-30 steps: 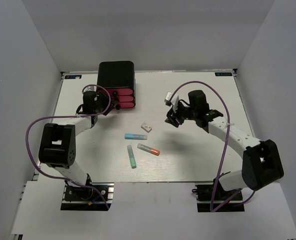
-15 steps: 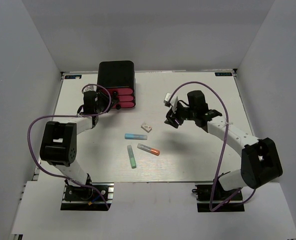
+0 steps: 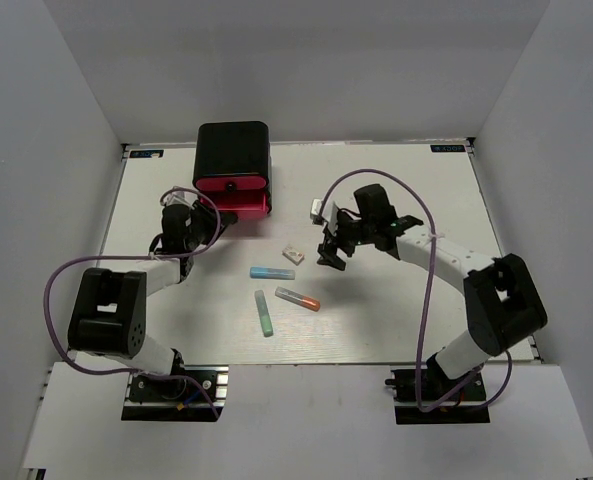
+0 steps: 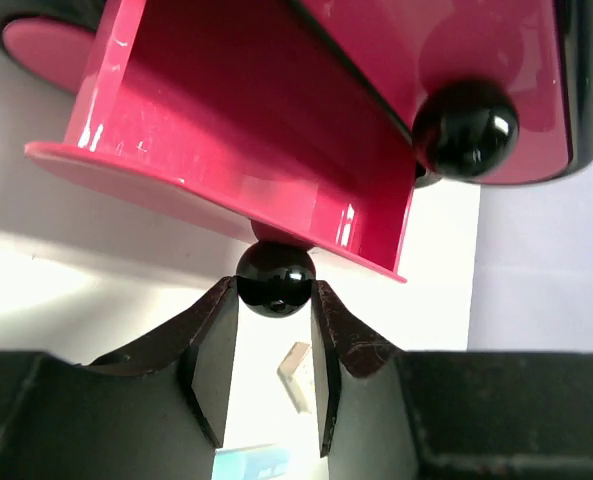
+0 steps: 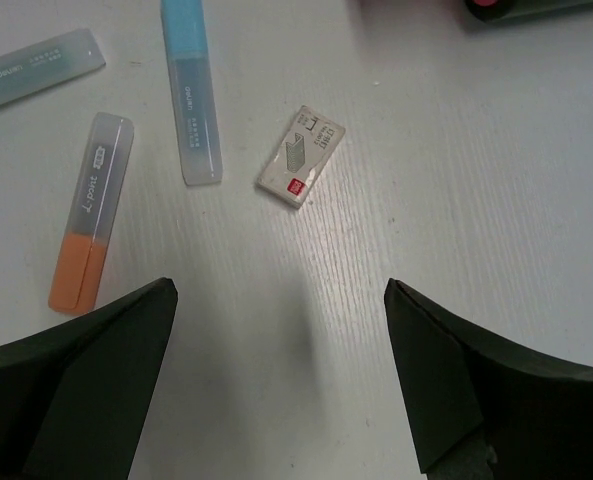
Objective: Sort the stationery into containers
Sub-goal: Open the drawer in the storage box, then pick up the stationery from the center of the board.
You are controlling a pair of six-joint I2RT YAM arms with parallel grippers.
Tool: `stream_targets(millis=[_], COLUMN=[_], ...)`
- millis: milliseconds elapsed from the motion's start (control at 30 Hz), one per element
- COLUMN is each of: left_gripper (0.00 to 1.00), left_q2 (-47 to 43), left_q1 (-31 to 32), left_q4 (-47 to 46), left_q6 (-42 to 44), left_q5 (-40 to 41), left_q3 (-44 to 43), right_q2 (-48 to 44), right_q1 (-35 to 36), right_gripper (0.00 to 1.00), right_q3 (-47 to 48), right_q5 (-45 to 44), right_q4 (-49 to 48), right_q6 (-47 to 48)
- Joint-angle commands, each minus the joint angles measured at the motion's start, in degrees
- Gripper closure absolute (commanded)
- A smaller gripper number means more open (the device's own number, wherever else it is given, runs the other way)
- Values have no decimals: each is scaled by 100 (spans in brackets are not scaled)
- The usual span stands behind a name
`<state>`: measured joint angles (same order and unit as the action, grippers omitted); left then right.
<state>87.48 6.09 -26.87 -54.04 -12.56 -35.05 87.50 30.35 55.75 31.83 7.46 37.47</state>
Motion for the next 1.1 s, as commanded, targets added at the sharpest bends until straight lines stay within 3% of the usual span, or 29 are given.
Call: stream_targets(millis=[0, 67, 200, 300, 767, 967, 1067], left_gripper=[81, 78, 46, 39, 32, 32, 32], left_q2=[-389, -443, -670, -1022, -3535, -4212, -4546], left_q1=[-20, -20, -20, -20, -20, -20, -20], left_q4=[472, 620, 1094, 1587, 3793, 4541, 4726], left_q6=[254, 254, 306, 438, 974, 974, 825], left_q5=[60, 60, 122, 236, 544, 307, 254], left_q3=[191, 244, 122, 16, 174, 322, 524], right_q2=[405, 548, 996, 1347, 2709, 3018, 3071], right_q1=[155, 208, 392, 533, 1140, 1140, 1122], right_gripper=[10, 10, 12, 15, 18, 22, 30], right_q3=[498, 726, 1069, 1358, 2274, 2634, 2687], right_q5=[86, 51, -220, -537, -1820, -2058, -2146], right_q4=[342, 378, 56, -70, -141, 237, 457], right_q6=[111, 6, -266, -609, -1208, -1137, -1040])
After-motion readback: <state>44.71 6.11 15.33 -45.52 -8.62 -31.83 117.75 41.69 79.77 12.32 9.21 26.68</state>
